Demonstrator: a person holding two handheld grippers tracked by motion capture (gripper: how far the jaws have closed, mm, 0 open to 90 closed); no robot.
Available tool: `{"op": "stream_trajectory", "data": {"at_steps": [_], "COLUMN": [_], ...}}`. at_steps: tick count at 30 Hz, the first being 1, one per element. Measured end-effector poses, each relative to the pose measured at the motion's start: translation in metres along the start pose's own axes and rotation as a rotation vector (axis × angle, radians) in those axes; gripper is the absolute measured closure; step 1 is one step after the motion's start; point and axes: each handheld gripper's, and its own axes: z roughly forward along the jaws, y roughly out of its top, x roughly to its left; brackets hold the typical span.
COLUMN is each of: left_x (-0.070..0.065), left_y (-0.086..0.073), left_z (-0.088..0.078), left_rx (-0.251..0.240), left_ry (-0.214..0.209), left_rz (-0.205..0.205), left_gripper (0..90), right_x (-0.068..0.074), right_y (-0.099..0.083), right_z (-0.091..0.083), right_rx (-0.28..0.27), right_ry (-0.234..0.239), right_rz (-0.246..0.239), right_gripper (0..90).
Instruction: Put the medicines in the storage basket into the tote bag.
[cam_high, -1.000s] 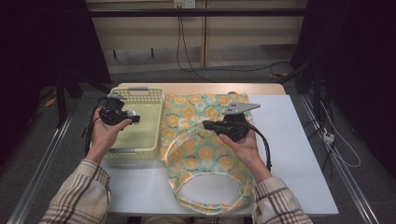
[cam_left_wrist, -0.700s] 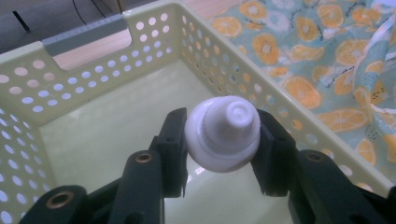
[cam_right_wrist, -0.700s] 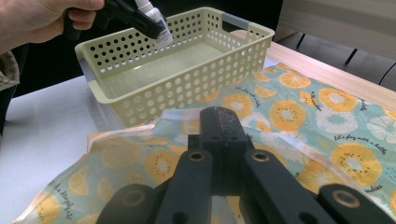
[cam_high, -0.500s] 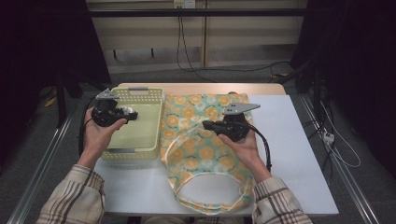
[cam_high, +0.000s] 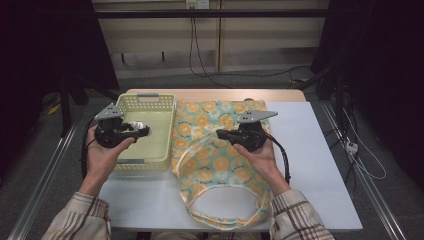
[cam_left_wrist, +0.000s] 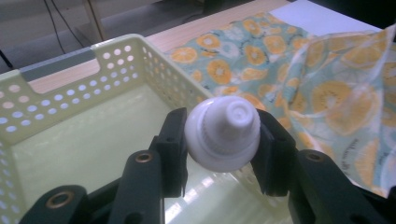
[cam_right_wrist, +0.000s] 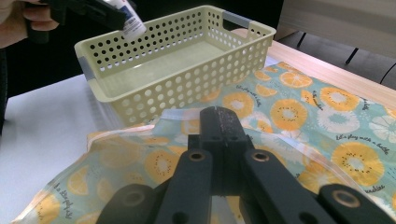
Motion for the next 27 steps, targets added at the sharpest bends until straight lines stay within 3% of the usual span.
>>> {"op": "stream_trajectory", "data": {"at_steps": [8,20,27], "left_x": [-0.017,-0.064,-0.091], "left_y": [0.002,0.001,0.014], "left_z": [-0.010,-0.006,-0.001], "left_rx": [-0.032,-0.036,-0.047], "left_ry": [-0.051,-0.158,-0.211], "left_rz": [-0.016,0.074,0.117], "left_gripper": [59.8,59.9,59.9], "right_x": [0.000,0.001,0.001], "right_y": [0.000,0.000,0.001], "right_z": [-0.001,0.000,-0.001], "right_rx": [-0.003,-0.001,-0.005], "right_ry": [0.002,0.001,-0.004], "right_rz": [-0.001,-0.004,-0.004], "right_gripper": [90.0,90.0,90.0]}}
